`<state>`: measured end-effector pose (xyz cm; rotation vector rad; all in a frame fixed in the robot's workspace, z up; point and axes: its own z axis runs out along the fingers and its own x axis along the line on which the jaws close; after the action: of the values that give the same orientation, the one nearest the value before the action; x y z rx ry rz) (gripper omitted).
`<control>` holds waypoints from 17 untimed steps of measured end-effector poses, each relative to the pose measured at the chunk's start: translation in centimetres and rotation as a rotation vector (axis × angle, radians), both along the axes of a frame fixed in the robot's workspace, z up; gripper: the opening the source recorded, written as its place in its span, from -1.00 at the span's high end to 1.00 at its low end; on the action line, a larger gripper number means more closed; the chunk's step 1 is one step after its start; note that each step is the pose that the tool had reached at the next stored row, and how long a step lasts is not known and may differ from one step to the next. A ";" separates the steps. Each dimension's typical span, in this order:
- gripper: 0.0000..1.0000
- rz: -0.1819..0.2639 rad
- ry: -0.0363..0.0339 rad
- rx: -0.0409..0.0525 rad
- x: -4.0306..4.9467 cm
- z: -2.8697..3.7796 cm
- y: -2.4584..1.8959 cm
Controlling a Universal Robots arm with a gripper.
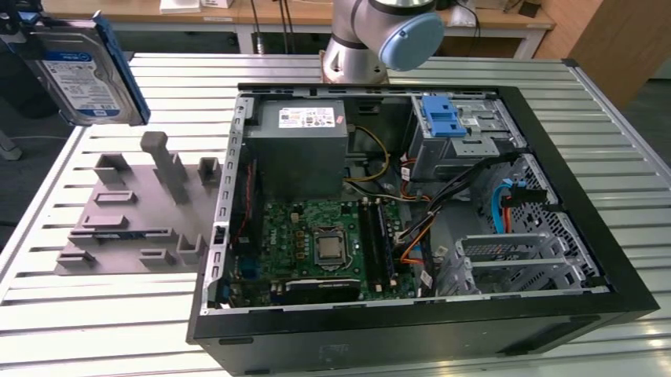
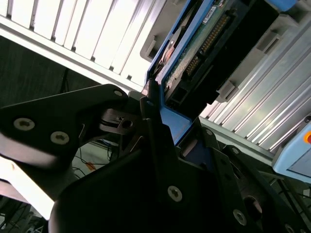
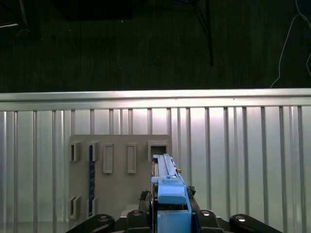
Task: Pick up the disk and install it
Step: 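Pick up the disk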
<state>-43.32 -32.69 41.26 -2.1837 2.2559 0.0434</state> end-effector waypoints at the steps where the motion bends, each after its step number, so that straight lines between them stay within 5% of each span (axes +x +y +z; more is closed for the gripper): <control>1: 0.27 0.000 -0.0001 0.0000 0.00 0.04 0.00; 17: 0.27 0.000 0.0000 0.0000 0.00 1.08 0.00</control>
<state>-43.32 -32.69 42.34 -2.1837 2.2559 0.0433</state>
